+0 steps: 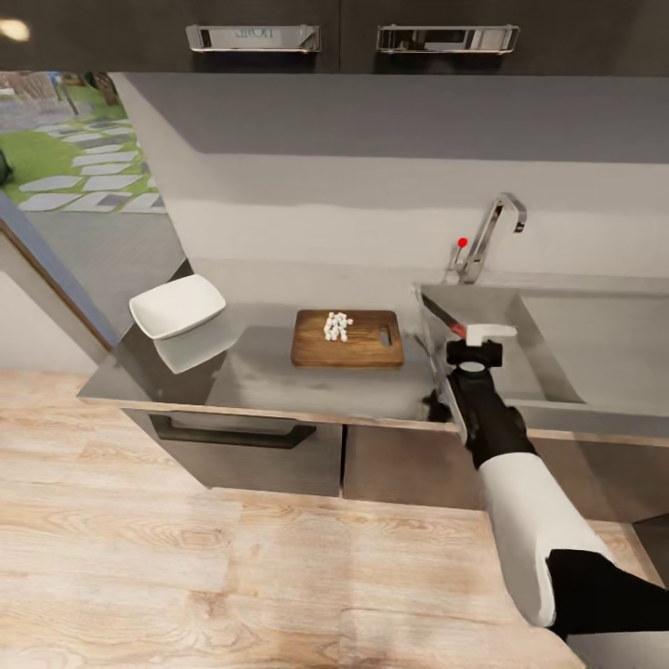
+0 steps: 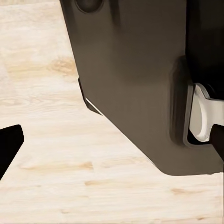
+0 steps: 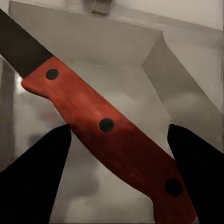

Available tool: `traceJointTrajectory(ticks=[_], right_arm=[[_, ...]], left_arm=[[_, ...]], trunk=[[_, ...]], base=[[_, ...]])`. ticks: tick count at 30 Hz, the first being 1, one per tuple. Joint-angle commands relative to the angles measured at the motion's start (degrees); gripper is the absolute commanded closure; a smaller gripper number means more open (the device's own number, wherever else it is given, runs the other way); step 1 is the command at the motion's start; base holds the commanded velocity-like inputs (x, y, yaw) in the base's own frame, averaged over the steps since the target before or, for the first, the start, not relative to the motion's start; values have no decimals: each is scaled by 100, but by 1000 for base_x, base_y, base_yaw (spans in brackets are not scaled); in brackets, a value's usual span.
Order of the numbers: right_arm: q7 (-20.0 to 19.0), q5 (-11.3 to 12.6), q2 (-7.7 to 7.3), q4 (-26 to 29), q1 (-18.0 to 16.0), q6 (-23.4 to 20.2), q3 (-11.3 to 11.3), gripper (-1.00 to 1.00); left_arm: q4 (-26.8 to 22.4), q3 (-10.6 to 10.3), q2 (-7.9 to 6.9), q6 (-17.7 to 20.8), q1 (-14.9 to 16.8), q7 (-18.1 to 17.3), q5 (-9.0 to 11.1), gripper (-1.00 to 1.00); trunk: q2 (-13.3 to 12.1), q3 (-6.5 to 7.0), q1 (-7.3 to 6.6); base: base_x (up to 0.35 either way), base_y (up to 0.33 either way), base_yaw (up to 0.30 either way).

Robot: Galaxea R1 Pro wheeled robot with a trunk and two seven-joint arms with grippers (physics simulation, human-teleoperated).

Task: In the kitchen, take the Vidalia onion out of the sink, dice it on the chopping board with the paring knife, put the diced onion into the bowl on the countertop, then place both the paring knife and the chopping board into the sink.

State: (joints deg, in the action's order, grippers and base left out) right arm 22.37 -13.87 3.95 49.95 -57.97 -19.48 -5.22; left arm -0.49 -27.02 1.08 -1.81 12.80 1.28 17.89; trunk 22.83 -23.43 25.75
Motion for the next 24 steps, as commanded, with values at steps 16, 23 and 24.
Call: traceJointTrajectory(ticks=[16, 23, 24], right_arm=[[-301, -73, -338, -140, -3, -77, -1224, 100], [-385, -58, -352, -304, -3, -152, -1190, 100], [-423, -56, -354, -304, -3, -156, -1191, 100]], left_arm=[[-21, -40, -7, -30, 4, 21, 57, -100], [-14, -32, -3, -30, 5, 22, 73, -100], [-10, -32, -4, -30, 4, 22, 74, -100]], trunk=[[9, -8, 3], [9, -8, 3], [9, -8, 3]], base=[[74, -44, 0], [0, 0, 0], [0, 0, 0]])
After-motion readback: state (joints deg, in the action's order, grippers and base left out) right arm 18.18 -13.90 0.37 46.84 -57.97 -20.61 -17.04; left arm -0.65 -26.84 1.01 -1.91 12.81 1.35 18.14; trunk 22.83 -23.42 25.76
